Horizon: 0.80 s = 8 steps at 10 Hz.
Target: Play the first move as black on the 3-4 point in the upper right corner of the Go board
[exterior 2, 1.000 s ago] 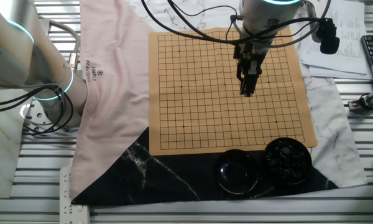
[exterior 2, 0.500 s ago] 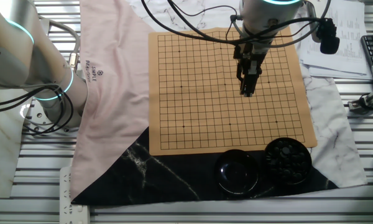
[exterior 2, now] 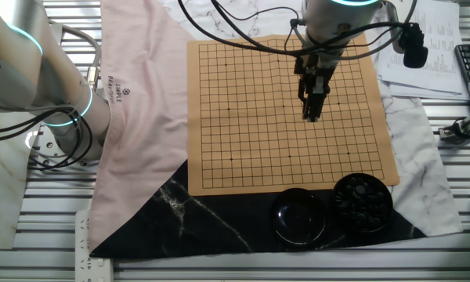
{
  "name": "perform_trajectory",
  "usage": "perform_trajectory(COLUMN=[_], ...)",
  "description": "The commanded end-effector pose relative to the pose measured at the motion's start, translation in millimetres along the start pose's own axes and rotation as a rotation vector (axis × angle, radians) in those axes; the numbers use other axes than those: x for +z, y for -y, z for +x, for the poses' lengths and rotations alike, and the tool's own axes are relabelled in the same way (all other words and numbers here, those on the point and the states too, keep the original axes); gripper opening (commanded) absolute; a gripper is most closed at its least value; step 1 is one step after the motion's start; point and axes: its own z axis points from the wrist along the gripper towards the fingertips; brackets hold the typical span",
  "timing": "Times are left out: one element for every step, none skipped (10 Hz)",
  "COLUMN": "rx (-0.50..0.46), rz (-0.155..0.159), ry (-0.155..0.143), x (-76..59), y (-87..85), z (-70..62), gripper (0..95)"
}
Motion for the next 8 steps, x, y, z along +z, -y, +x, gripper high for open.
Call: perform_trajectory(rx=[0.0,-0.081,-0.083,-0.084,-0.084,-0.083,-0.084,-0.085], rz=[0.0,0.029,0.032,0.034,0.035,0.036,0.037,0.037], ry=[0.0,-0.092,-0.092,-0.092,-0.092,-0.092,-0.092,-0.092], x=[0.0,0.0,0.0,0.0,0.0,0.0,0.0,0.0], y=[0.1,0.1,0.1,0.1,0.1,0.1,0.1,0.1], z=[0.2,0.2,0.2,0.2,0.2,0.2,0.2,0.2], gripper=[0.0,0.0,0.0,0.0,0.0,0.0,0.0,0.0])
